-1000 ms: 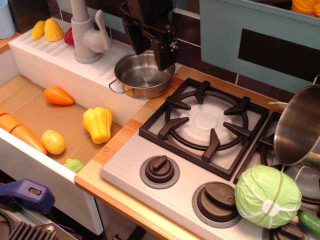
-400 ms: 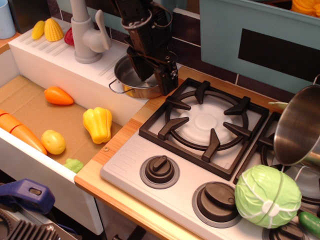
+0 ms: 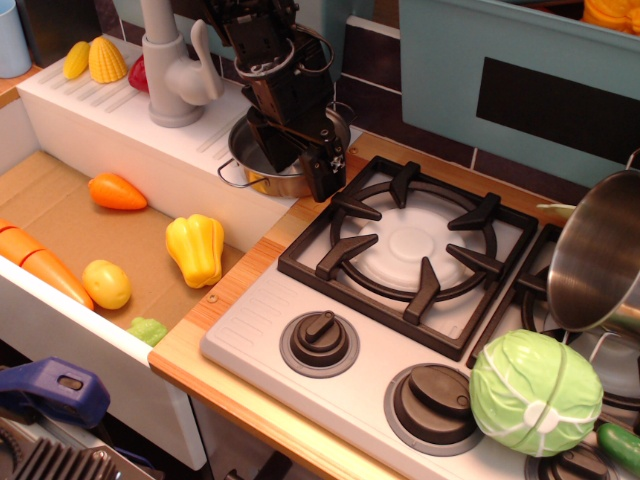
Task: Put pot or pan on stove
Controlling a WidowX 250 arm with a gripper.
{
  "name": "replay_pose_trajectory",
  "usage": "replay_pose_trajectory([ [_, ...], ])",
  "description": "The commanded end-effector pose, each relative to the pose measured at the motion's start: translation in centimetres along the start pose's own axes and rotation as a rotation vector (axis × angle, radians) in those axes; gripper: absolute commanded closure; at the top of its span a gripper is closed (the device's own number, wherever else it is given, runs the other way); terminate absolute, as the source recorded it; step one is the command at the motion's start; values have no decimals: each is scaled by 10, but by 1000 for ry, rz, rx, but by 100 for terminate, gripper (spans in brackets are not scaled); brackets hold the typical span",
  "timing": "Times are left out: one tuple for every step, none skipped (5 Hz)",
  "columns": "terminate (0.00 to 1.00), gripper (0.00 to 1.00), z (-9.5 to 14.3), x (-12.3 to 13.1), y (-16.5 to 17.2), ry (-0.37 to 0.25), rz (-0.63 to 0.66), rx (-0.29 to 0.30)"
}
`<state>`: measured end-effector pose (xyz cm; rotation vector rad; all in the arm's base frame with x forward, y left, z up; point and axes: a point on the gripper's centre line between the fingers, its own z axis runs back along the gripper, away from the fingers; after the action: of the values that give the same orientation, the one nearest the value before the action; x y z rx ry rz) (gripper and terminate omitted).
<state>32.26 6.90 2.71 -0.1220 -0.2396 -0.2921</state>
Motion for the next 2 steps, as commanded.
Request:
replay_pose_trajectory([
  [0,0,10,14,21,-35,-34,26],
  [0,100,5,17,25,-34,-13,14],
])
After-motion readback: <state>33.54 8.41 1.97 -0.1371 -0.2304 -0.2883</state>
